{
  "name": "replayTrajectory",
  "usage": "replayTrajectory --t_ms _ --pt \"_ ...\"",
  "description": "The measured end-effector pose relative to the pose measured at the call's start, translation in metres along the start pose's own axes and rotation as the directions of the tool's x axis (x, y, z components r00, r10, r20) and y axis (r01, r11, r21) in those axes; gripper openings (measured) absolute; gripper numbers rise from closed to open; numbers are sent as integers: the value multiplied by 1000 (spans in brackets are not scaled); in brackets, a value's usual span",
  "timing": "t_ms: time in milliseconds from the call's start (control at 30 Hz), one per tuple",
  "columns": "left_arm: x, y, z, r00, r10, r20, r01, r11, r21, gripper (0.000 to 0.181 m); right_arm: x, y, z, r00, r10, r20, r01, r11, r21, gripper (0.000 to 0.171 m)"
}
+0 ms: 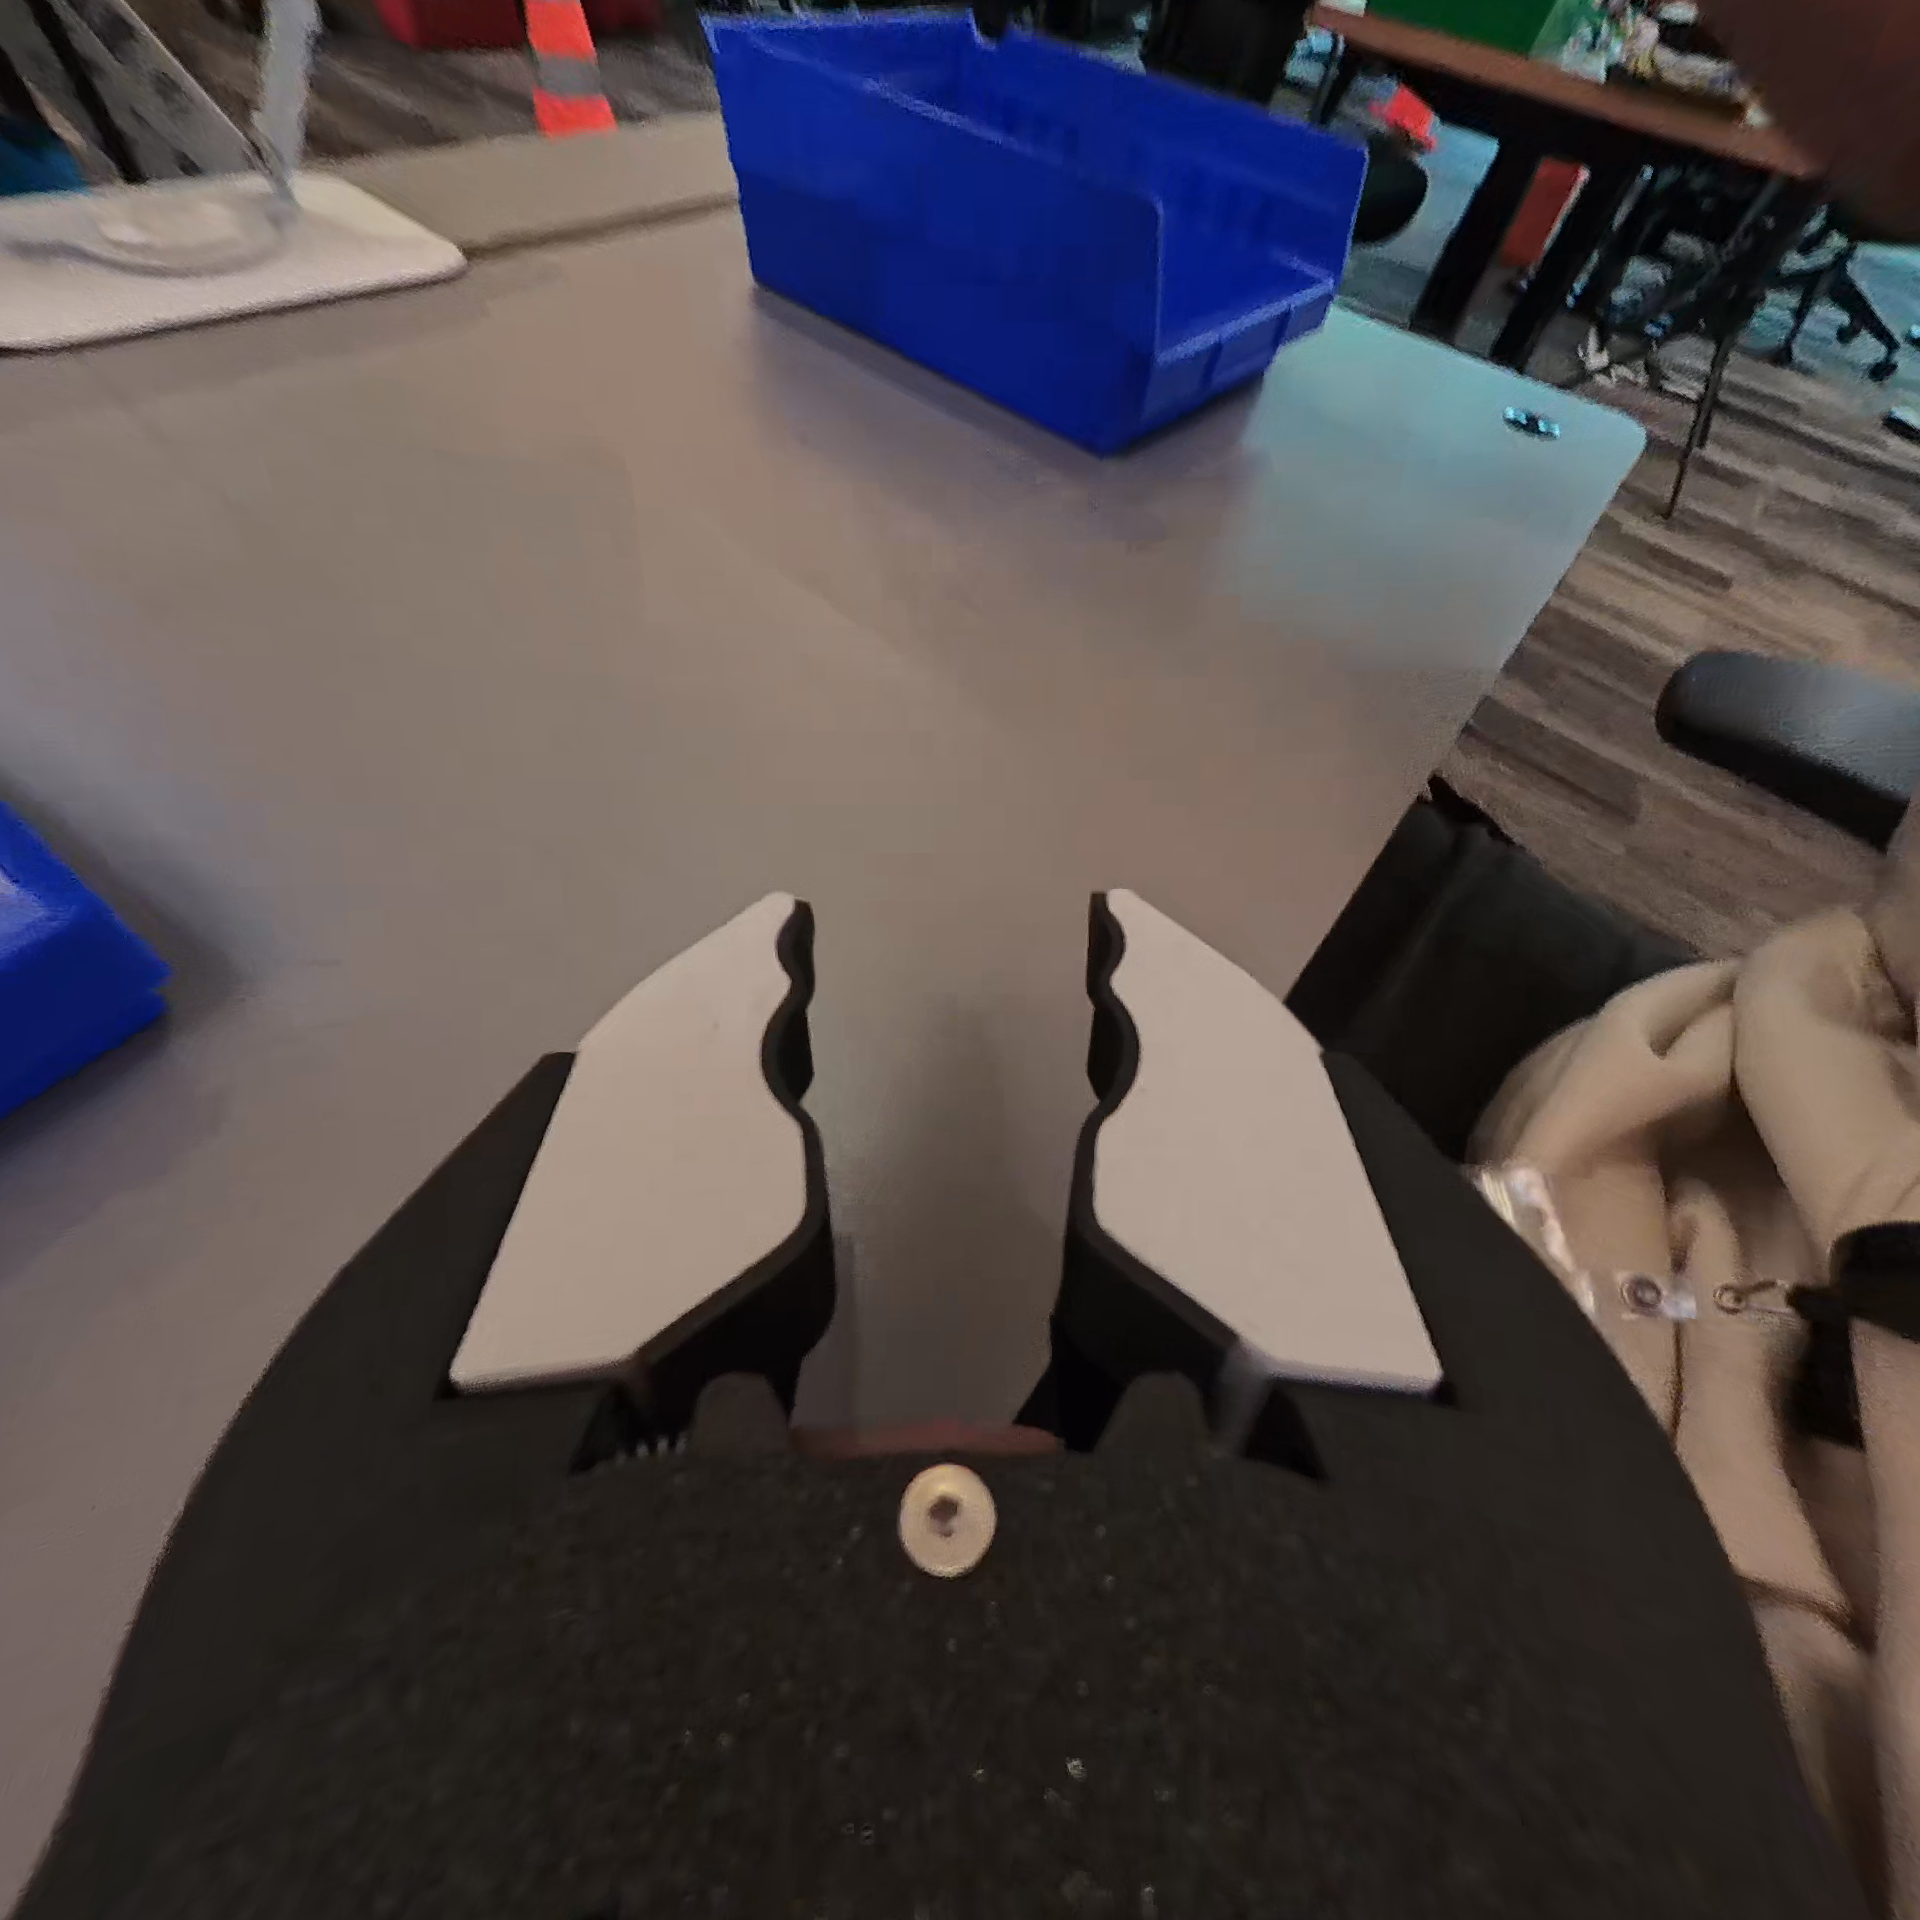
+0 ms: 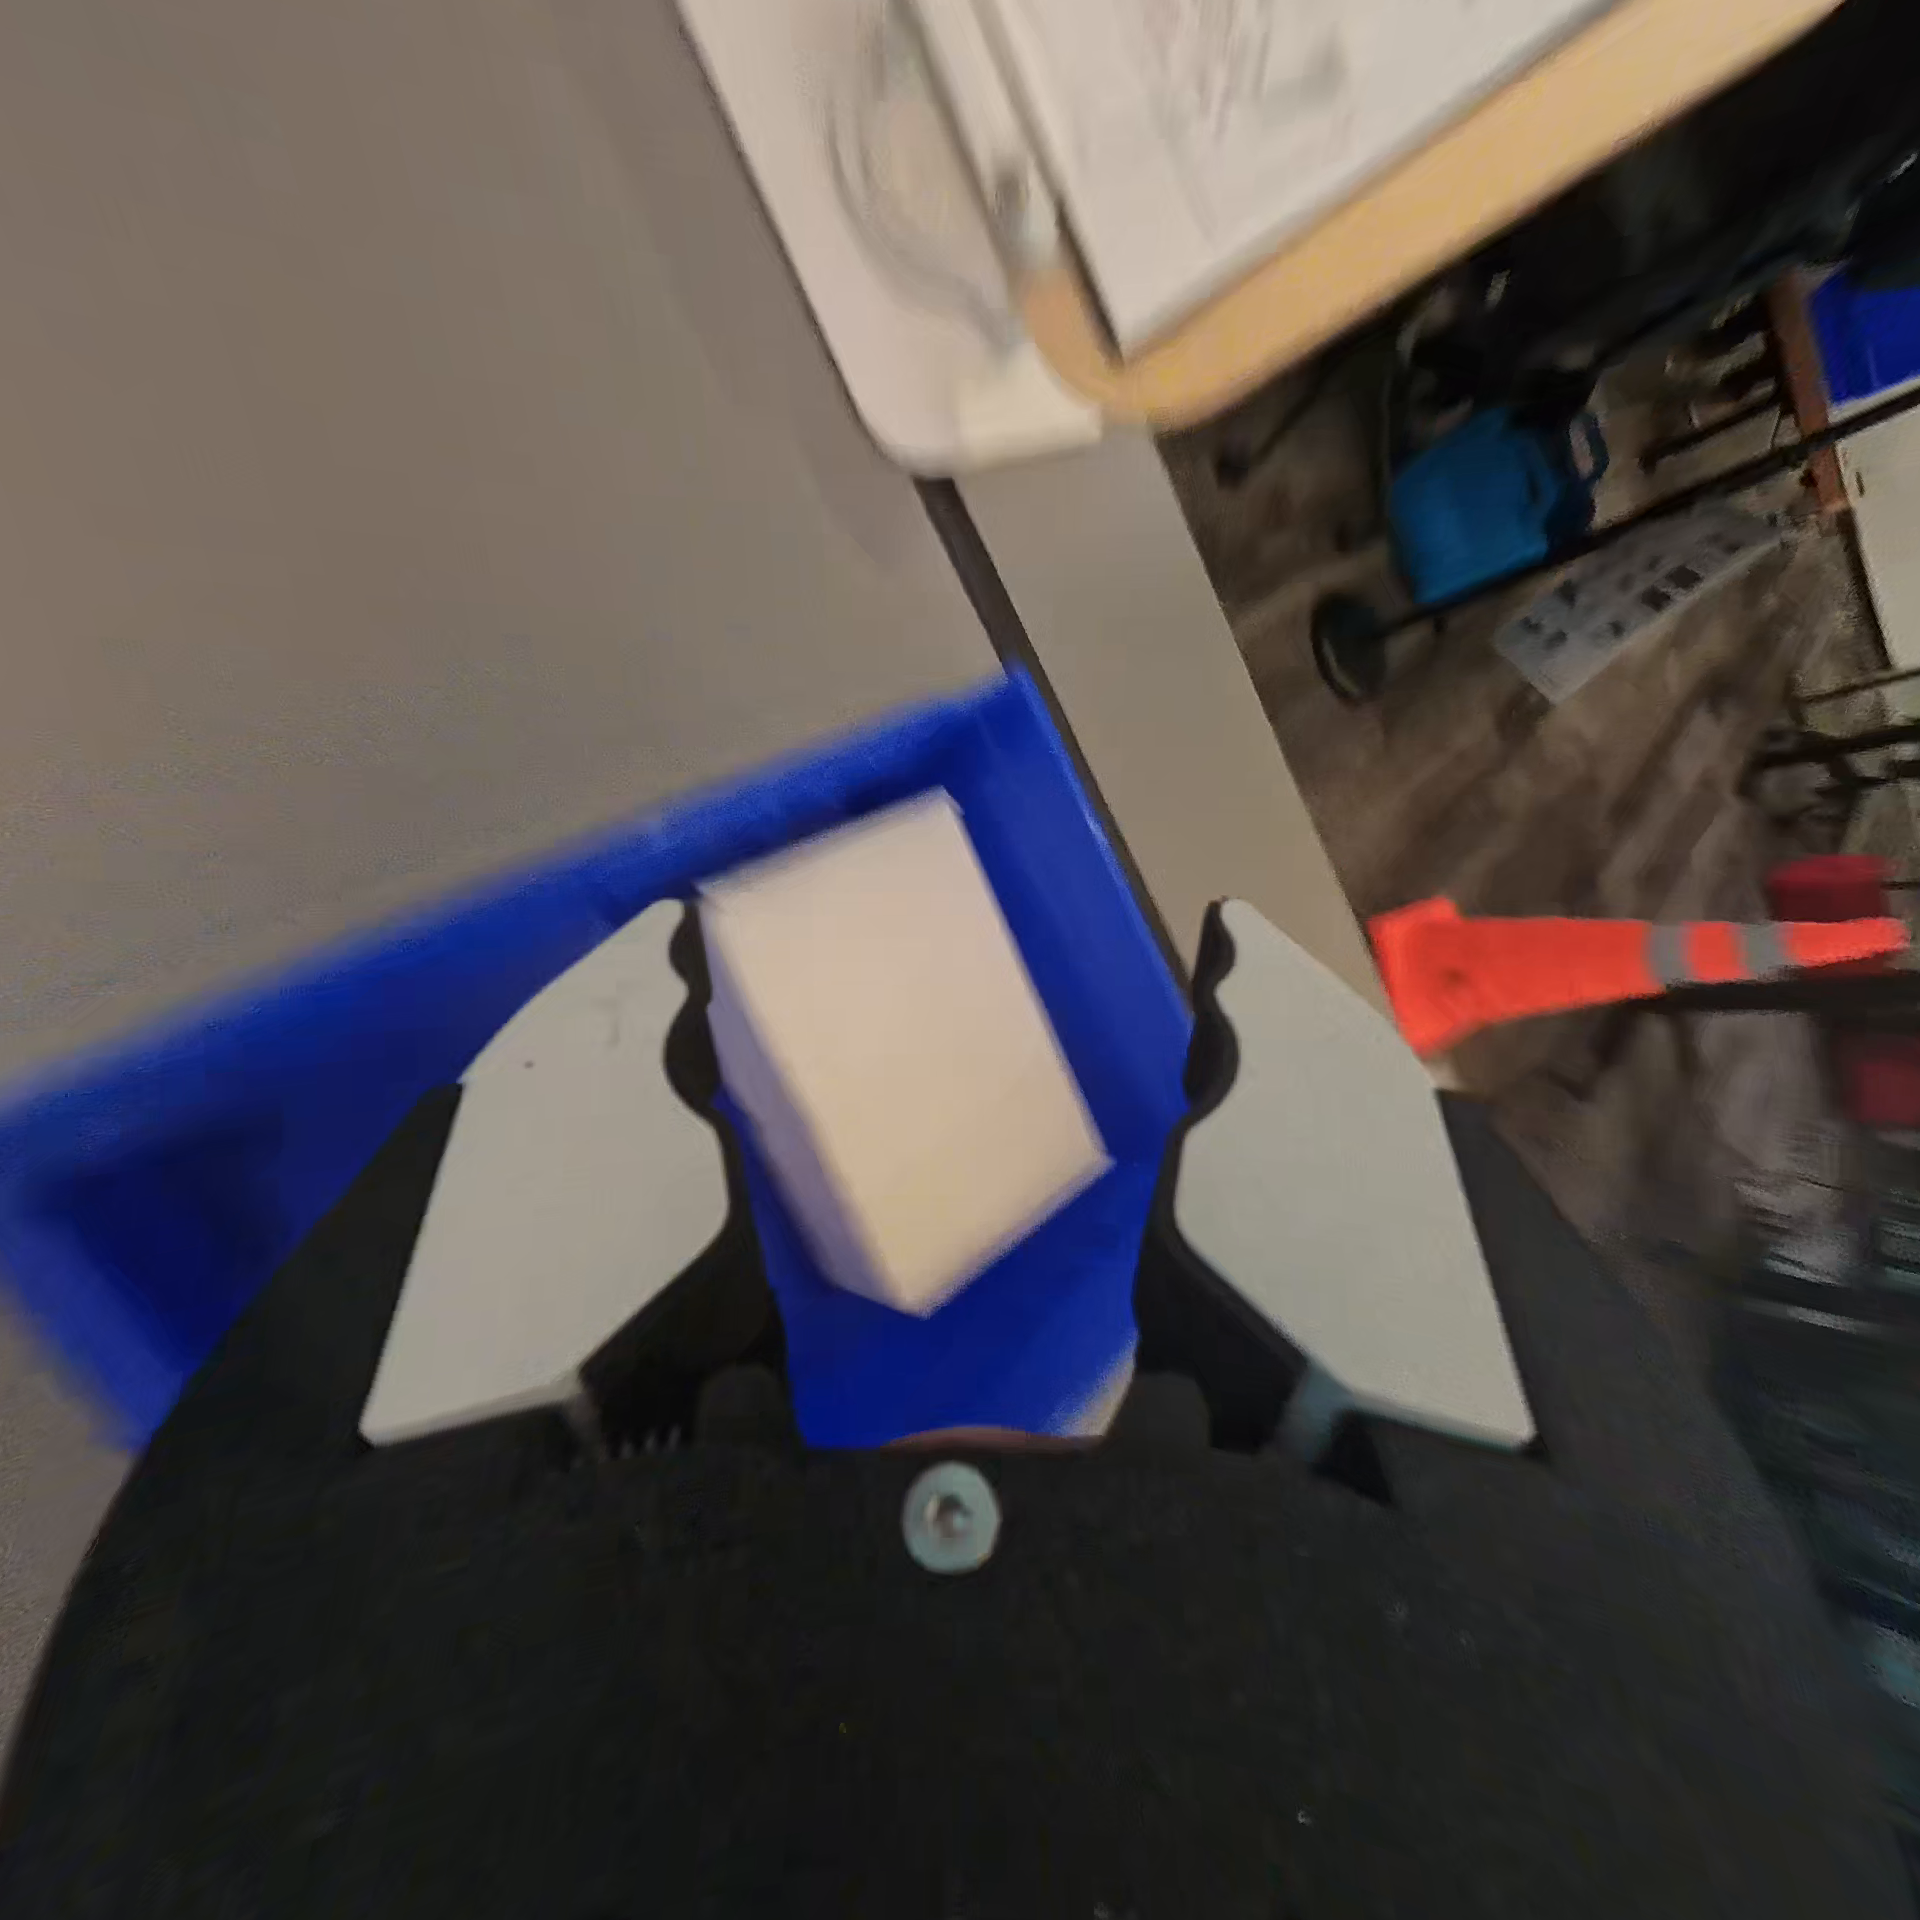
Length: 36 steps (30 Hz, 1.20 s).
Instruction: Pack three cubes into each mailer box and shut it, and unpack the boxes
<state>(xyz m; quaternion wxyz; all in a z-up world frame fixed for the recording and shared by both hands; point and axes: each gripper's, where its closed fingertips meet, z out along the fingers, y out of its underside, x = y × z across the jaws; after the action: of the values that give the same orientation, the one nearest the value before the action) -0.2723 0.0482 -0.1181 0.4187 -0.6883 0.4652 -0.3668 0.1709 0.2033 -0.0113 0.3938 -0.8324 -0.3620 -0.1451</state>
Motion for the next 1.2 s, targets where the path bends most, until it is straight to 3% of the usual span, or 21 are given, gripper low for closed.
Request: replayTrajectory --t_ms 100,167,333,400,433,500,600,733,867,1000,1100,1200 --pt "-4 -13 -4 1000 -5 30 3 998 66 59 -78 -43 -44 964 251 87 -265 925 271 78" --pt "-9 -18 -6 997 10 72 -16 996 88 60 -149 -57 -56 920 340 195 -389 846 364 69" --pt "-24 -10 -3 971 116 209 -122 992 14 59 -322 -60 -44 752 468 464 -611 760 223 63" --pt "-25 0 0 969 111 220 -105 994 -38 60 -353 -50 -43 806 400 436 -509 844 166 67" --pt "-26 3 0 971 90 223 -80 995 -56 58 -354 -43 -42 852 374 367 -451 880 151 69" --pt "-23 8 3 982 4 191 8 998 -65 57 -353 -35 -43 872 408 271 -463 867 184 59" --pt "-18 12 6 981 -154 120 166 982 -91 50 -375 -42 -51 780 488 391 -581 797 167 57" --pt "-24 20 6 953 -291 79 299 946 -123 62 -377 -45 -48 803 456 384 -551 814 185 57" --pt "-43 13 -4 922 -373 104 381 922 -68 64 -388 -41 -42 831 409 377 -494 854 164 57" --pt "-78 3 -27 892 -394 221 418 906 -71 84 -396 -44 -43 858 355 372 -440 881 174 57" --pt "-128 -13 -54 843 -372 389 439 893 -95 85 -399 -46 -42 865 333 375 -420 889 180 58" --pt "-181 -17 -72 794 -262 549 453 857 -245 95 -404 -45 -40 856 328 400 -418 895 159 59"
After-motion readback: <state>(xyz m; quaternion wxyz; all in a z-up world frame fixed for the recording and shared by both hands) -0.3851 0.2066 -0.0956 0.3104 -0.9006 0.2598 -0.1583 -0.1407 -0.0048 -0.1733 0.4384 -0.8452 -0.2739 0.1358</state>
